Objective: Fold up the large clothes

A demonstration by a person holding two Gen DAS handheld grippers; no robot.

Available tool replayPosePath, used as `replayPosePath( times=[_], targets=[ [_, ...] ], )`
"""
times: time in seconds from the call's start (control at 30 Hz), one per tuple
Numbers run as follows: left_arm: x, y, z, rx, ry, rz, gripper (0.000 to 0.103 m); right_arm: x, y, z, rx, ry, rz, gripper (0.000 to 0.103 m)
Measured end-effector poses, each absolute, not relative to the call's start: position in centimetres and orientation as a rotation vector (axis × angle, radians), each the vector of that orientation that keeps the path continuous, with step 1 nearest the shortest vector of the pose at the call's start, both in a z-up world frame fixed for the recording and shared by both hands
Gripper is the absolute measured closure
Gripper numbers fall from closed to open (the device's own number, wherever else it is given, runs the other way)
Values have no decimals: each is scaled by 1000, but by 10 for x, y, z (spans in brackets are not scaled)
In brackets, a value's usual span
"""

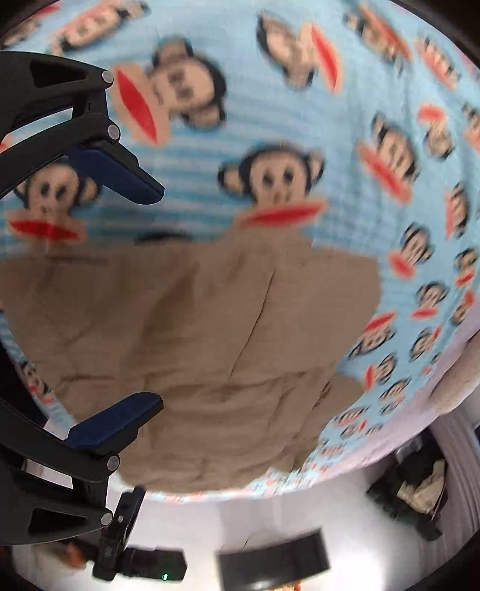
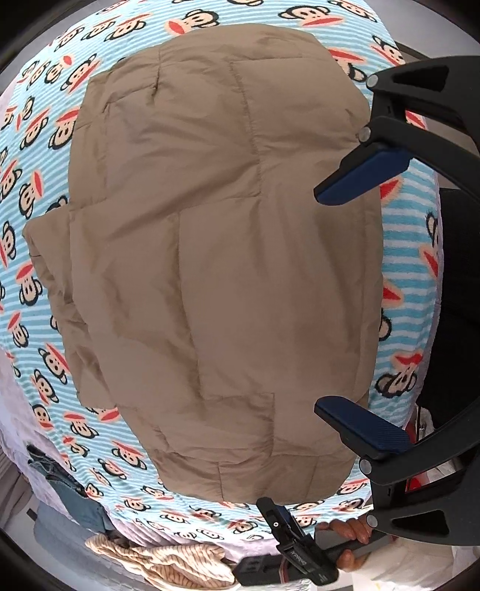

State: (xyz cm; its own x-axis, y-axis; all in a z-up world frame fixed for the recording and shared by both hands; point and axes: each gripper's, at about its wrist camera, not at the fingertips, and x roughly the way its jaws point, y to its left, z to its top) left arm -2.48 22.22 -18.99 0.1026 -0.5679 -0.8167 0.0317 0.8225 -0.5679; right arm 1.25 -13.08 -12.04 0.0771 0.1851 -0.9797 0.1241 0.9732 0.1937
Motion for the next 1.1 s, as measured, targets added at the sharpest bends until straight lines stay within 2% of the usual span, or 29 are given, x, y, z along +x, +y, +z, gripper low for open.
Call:
replayPosePath(
  times=[0.2,0.33,0.37,0.4,0.43,0.47,0.5,0.53,0.6,0.63,0.67,0.7,0.73,0.93,1.1],
  targets=[
    [0,191,-235,-484,1500,-553,1,9,-134,-122,258,1517,36,0],
    [6,179,-247,-494,1507,-576,1,8,-138,-117,248,1509,33,0],
    [6,177,-245,-497,1502,-592,8,8,-139,-116,247,1501,31,0],
    [5,174,-244,-503,1498,-612,27,9,-140,-114,248,1493,28,0],
    [5,173,-243,-521,1501,-631,36,11,-142,-113,253,1484,25,0],
    [5,172,-243,-560,1507,-651,54,13,-145,-113,258,1479,21,0],
    [4,171,-241,-608,1508,-665,63,16,-148,-112,268,1465,9,0],
    [4,172,-239,-623,1501,-663,66,17,-150,-111,275,1454,2,0],
    [2,171,-227,-630,1482,-654,74,24,-158,-109,313,1396,0,12],
    [0,171,-221,-631,1473,-651,75,27,-160,-109,324,1378,5,36],
    [-1,170,-214,-628,1462,-647,76,31,-163,-111,334,1366,10,66],
    [-3,168,-206,-622,1452,-643,76,34,-164,-113,347,1356,17,76],
    [-5,165,-196,-611,1440,-641,77,38,-166,-116,372,1337,38,81],
    [-14,135,-137,-563,1392,-639,80,76,-170,-148,483,1230,135,83],
    [-26,89,-80,-484,1353,-651,80,109,-182,-185,625,1224,161,84]
  ],
)
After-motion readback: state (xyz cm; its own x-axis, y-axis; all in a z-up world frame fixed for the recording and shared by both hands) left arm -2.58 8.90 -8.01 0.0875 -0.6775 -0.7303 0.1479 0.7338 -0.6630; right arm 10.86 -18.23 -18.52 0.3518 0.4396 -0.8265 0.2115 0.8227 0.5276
